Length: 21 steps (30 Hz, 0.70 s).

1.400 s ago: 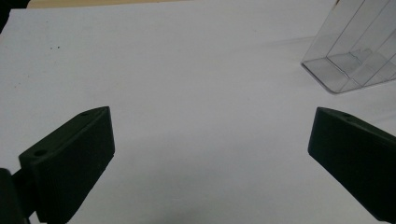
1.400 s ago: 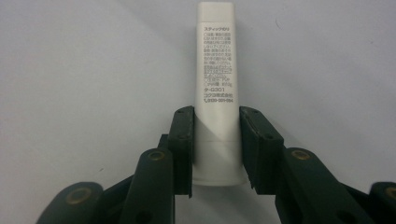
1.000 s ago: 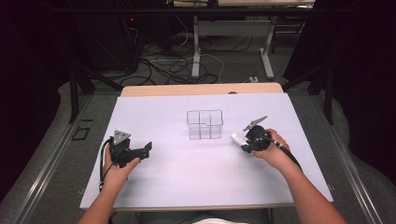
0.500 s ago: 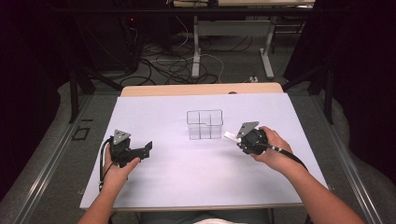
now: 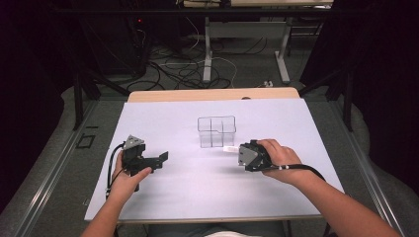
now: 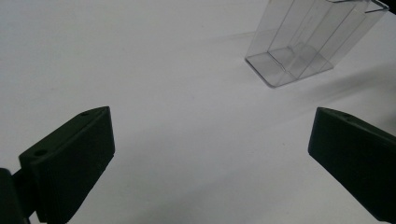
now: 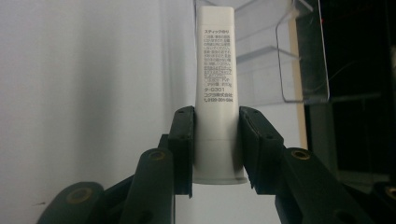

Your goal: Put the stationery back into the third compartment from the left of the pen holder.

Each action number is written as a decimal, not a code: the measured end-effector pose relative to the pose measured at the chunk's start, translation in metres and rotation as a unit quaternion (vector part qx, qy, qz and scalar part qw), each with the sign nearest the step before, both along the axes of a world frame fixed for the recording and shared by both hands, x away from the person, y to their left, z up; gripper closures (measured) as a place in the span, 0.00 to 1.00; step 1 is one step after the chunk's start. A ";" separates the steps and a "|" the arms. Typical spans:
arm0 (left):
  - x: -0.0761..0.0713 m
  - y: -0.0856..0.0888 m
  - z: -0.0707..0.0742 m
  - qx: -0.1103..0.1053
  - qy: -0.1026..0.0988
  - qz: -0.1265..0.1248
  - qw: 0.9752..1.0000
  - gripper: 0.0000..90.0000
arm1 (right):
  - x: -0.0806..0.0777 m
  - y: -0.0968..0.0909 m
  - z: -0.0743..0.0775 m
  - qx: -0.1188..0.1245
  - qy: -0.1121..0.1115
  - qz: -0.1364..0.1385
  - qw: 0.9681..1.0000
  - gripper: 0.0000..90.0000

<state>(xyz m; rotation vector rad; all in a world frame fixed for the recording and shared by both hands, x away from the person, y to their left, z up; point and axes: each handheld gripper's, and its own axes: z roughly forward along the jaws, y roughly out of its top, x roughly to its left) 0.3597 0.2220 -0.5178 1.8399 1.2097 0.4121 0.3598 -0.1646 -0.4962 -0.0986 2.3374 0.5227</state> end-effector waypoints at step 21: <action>-0.005 -0.037 0.009 0.031 0.004 -0.143 0.989 0.15 | -0.027 0.030 -0.017 -0.135 -0.154 0.176 0.963 0.75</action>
